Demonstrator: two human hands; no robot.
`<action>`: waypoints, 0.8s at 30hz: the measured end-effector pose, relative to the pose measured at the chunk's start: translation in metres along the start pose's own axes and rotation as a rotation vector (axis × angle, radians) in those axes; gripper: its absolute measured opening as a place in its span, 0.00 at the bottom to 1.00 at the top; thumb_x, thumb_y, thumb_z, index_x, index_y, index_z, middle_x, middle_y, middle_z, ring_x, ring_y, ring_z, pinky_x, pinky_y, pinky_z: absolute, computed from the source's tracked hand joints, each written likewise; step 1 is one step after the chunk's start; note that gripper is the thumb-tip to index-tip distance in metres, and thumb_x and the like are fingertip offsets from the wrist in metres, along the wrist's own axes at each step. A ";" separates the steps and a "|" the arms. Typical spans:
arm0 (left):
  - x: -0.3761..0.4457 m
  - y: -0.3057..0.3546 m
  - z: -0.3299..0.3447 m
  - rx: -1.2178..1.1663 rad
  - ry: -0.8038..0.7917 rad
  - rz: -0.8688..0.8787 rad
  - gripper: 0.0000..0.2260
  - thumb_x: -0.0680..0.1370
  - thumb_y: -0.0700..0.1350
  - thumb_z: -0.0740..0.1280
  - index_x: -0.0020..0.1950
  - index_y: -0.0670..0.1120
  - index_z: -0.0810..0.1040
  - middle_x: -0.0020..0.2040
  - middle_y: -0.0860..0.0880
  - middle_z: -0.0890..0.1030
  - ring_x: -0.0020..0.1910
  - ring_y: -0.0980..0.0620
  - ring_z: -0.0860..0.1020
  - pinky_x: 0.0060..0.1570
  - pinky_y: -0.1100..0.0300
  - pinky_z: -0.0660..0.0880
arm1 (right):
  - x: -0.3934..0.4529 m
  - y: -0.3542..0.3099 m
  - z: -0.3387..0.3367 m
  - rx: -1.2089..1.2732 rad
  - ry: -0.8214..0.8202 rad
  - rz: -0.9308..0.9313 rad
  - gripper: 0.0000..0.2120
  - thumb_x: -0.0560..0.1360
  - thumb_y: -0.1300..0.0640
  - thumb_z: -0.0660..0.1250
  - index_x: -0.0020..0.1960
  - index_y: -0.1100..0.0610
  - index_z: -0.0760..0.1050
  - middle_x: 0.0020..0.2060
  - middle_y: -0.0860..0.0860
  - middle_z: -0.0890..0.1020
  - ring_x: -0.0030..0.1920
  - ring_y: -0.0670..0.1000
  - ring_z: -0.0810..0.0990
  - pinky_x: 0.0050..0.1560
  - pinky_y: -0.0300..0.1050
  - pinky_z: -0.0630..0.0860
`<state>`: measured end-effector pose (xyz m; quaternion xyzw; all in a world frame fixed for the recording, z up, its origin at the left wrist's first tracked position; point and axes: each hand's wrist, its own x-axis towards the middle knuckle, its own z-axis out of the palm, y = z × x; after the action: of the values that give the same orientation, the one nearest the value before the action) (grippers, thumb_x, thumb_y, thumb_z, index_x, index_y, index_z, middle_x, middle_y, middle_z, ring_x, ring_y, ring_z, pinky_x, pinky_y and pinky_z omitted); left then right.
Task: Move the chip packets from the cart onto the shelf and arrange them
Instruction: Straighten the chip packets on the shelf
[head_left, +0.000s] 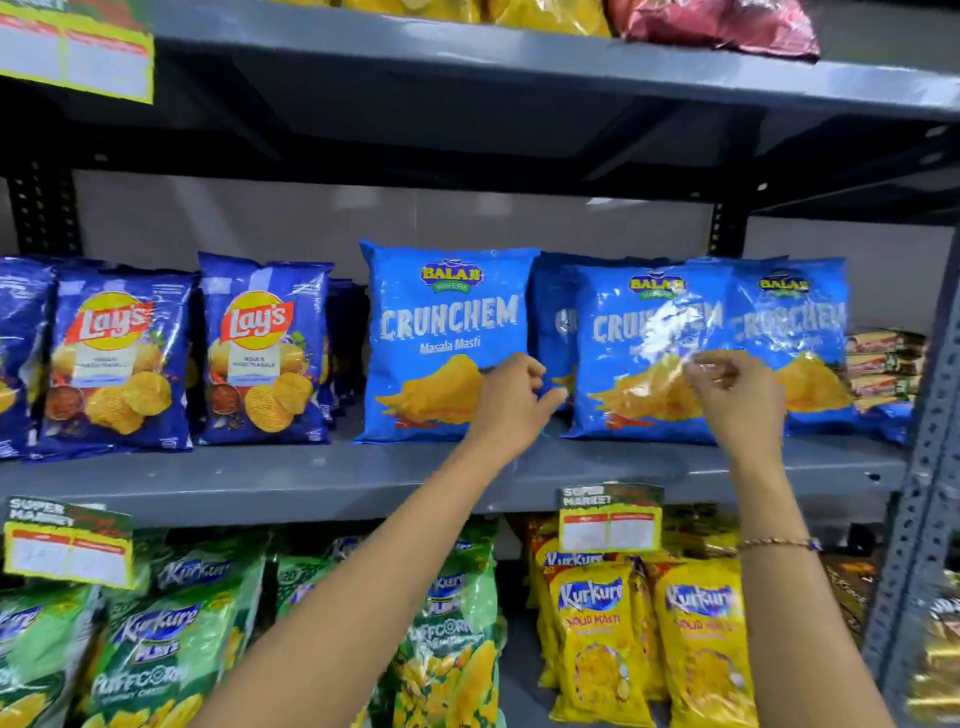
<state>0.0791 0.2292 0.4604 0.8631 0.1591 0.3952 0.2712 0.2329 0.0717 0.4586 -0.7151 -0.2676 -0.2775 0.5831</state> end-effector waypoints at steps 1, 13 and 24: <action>0.006 0.005 0.012 0.006 -0.059 -0.027 0.22 0.75 0.50 0.68 0.63 0.39 0.70 0.61 0.42 0.76 0.57 0.46 0.76 0.53 0.55 0.71 | 0.007 0.011 -0.009 -0.026 0.021 0.038 0.16 0.72 0.54 0.71 0.56 0.62 0.77 0.43 0.56 0.76 0.45 0.58 0.78 0.46 0.51 0.74; 0.026 0.010 0.060 0.055 -0.288 -0.222 0.20 0.71 0.57 0.71 0.42 0.44 0.66 0.39 0.49 0.67 0.39 0.51 0.68 0.37 0.55 0.65 | 0.031 0.061 -0.028 0.003 -0.497 0.271 0.30 0.71 0.57 0.73 0.68 0.67 0.66 0.55 0.57 0.74 0.59 0.56 0.74 0.54 0.47 0.69; 0.025 0.005 0.065 0.081 -0.079 -0.192 0.24 0.67 0.49 0.77 0.49 0.43 0.64 0.49 0.46 0.73 0.46 0.50 0.70 0.42 0.57 0.66 | 0.034 0.060 -0.005 0.166 -0.549 0.257 0.23 0.69 0.60 0.75 0.61 0.61 0.73 0.55 0.55 0.81 0.59 0.56 0.77 0.64 0.54 0.73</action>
<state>0.1454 0.2153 0.4426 0.8690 0.2461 0.3265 0.2788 0.2985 0.0581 0.4424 -0.7411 -0.3443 0.0248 0.5758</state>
